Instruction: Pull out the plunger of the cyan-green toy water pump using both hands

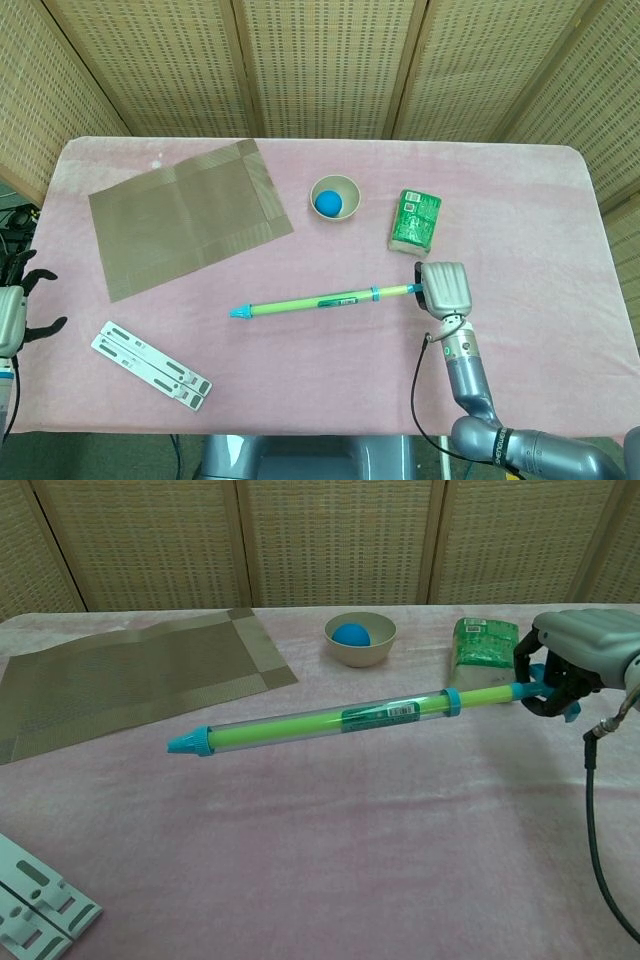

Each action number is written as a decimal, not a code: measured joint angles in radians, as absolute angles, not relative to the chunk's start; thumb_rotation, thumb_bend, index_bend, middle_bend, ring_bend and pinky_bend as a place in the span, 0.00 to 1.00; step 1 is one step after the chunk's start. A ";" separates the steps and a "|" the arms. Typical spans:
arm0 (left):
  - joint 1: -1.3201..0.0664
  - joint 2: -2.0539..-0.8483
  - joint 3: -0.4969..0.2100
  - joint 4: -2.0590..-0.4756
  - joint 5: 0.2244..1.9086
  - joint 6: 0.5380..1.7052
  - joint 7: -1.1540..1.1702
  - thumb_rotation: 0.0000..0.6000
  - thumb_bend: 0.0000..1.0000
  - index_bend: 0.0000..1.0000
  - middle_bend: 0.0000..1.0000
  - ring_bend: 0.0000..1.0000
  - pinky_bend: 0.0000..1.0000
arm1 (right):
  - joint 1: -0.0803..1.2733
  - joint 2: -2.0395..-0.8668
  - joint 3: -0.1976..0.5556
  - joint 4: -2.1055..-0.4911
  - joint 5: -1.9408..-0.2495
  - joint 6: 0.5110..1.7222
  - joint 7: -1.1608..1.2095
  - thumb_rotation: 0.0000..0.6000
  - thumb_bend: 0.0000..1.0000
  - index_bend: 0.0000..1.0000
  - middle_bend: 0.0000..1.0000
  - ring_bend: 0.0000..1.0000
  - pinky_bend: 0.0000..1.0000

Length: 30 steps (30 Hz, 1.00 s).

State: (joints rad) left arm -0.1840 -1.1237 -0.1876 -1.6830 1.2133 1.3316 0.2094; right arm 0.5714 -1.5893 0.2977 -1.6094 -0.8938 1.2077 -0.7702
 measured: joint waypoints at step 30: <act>-0.526 -1.118 -0.278 -1.757 0.812 1.023 0.467 1.00 0.23 0.48 0.74 0.59 0.52 | 0.671 -1.578 0.312 -1.545 -0.791 1.176 -0.745 1.00 0.60 0.85 1.00 1.00 0.72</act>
